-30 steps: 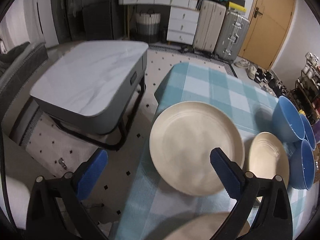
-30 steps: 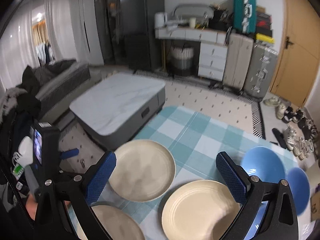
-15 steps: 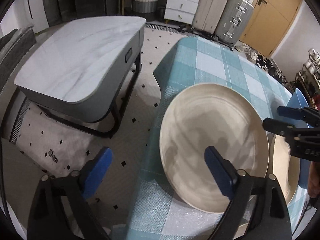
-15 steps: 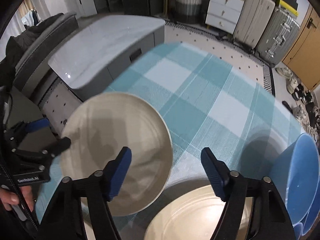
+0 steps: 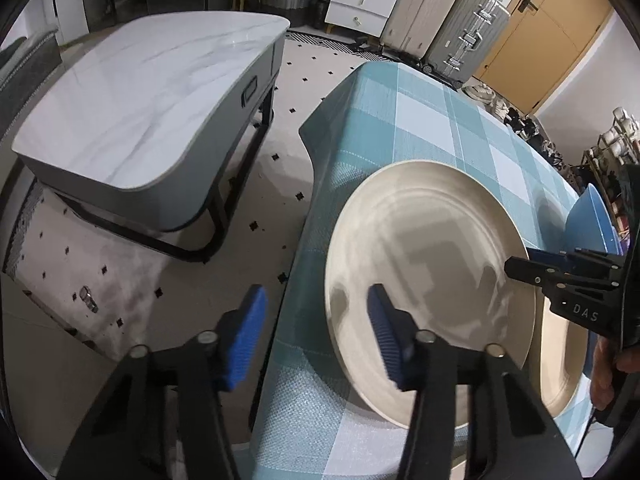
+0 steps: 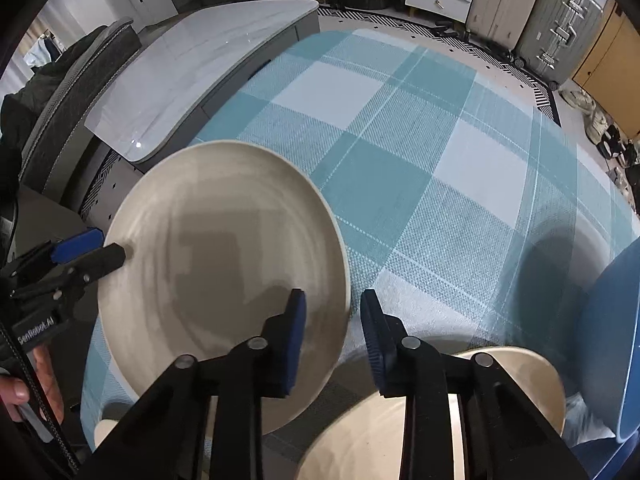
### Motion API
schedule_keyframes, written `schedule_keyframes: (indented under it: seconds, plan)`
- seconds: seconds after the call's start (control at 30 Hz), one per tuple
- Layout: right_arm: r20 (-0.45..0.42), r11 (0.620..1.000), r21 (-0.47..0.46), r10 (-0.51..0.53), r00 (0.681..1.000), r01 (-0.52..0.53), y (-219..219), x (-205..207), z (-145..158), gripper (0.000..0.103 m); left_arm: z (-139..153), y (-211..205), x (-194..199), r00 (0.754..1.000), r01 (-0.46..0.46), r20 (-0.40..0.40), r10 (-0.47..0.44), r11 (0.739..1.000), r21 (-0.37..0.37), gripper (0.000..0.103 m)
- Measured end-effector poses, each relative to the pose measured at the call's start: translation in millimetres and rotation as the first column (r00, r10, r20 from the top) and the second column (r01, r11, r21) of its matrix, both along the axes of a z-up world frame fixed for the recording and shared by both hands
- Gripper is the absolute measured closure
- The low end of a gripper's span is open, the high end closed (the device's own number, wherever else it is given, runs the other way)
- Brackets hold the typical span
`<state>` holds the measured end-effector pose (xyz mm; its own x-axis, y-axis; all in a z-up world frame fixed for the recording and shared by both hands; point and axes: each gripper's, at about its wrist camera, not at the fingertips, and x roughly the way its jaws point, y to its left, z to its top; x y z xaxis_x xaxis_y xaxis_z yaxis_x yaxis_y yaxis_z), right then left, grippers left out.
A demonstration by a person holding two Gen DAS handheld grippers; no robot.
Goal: Organize plates and bowls
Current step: 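Close the left tool on a cream plate rim while the right tool grips its opposite rim, then lift the cream plate with both tools and carry it toward the nearest plate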
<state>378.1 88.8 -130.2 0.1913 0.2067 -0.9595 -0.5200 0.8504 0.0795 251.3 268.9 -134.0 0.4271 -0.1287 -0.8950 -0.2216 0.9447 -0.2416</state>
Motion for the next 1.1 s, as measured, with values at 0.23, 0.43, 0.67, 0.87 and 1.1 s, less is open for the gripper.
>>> schedule_keyframes:
  seconds: [0.23,0.43,0.67,0.87,1.1]
  plan:
    - [-0.015,1.000,0.009,-0.003,1.000,0.003,-3,-4,-8,0.083,-4,-1,-1,1.000,0.014,-0.017,-0.014,1.000,-0.009,0.073]
    - [0.000,1.000,0.000,0.000,1.000,0.000,0,-10,-6,0.086,-4,-5,-3,0.999,0.032,-0.018,-0.032,0.999,-0.012,0.086]
    - [-0.002,1.000,0.010,-0.013,1.000,0.013,0,-12,-2,0.090,-1,-8,-4,1.000,0.019,-0.024,-0.018,1.000,0.014,0.096]
    - [0.009,1.000,0.012,-0.024,1.000,0.024,0,-14,-1,0.091,-1,-10,-6,0.999,0.026,-0.043,-0.025,0.999,0.021,0.096]
    - [0.000,0.998,0.042,-0.041,0.999,0.041,-4,-15,9,0.094,6,-13,-7,0.998,0.020,-0.065,-0.014,0.996,0.084,0.096]
